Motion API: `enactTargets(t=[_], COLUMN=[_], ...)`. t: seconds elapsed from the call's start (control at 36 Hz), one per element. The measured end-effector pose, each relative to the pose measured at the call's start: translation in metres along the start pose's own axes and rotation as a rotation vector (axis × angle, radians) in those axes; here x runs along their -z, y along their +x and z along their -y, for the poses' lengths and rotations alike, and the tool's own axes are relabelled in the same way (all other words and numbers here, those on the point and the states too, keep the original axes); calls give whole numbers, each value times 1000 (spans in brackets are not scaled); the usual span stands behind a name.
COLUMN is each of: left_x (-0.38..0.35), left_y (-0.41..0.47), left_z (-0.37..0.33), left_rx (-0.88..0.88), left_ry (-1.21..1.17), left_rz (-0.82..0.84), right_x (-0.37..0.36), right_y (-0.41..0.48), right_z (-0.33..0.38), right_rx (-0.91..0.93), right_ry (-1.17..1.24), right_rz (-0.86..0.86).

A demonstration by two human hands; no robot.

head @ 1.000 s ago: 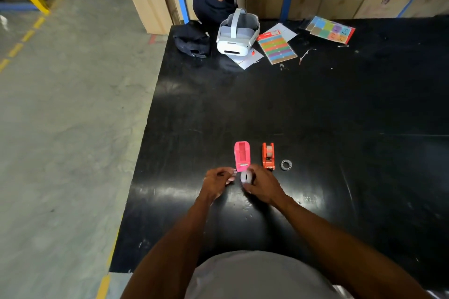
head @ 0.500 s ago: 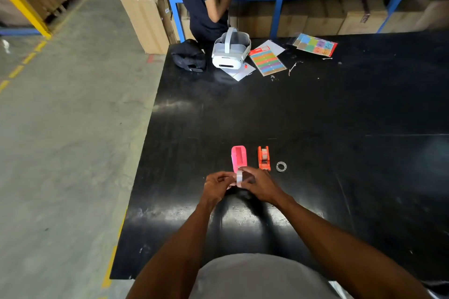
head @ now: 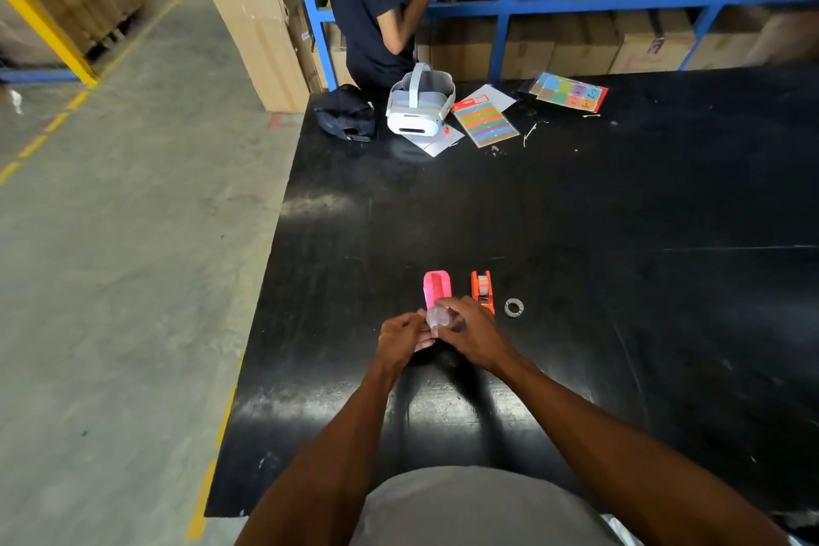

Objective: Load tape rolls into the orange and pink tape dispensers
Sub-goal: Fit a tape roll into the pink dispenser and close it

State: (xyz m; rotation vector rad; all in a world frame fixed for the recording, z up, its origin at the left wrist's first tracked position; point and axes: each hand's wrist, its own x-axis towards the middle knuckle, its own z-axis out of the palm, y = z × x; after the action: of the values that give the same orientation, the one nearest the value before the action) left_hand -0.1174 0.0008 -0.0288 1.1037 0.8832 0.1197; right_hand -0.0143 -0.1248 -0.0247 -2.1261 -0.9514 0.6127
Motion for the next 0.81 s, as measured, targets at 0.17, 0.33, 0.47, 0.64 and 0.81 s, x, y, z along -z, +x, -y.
enactTargets(t=[0.17, 0.33, 0.47, 0.64, 0.81], left_x=[-2, -1, 5, 11, 5], left_y=[0, -1, -3, -3, 0], left_z=[-2, -7, -12, -14, -16], left_rx=[53, 55, 92, 141, 114], left_ry=[-63, -97, -167, -203, -214], left_rz=[66, 80, 139, 173, 119], right_x=[-1, 5, 15, 22, 18], right_y=[2, 6, 8, 10, 11], right_z=[0, 3, 5, 9, 10], right_rx=[53, 93, 100, 23, 27], right_ry=[-37, 3, 92, 205, 204], right_rz=[-12, -43, -30, 38, 2])
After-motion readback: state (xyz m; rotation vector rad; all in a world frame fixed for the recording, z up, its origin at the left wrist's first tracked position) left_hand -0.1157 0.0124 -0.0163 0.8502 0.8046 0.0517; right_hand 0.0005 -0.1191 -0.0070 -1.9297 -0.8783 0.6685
